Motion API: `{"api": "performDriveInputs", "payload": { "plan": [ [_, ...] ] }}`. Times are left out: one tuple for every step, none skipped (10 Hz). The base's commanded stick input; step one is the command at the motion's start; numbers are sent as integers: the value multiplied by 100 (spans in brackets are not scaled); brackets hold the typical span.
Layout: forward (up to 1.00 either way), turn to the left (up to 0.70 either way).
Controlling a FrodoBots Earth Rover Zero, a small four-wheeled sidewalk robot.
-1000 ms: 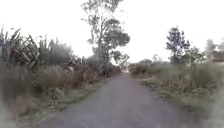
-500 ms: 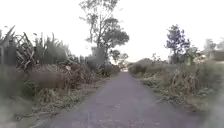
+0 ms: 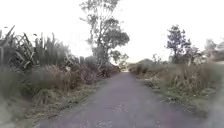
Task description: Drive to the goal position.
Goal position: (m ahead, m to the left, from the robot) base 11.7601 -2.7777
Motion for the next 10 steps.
{"api": "performDriveInputs", "payload": {
  "plan": [
    [50, -26],
    [50, 1],
    [50, 1],
    [50, 1],
    [50, 1],
    [50, 1],
    [50, 1],
    [50, -20],
    [50, -49],
    [50, -49]
  ]
}}
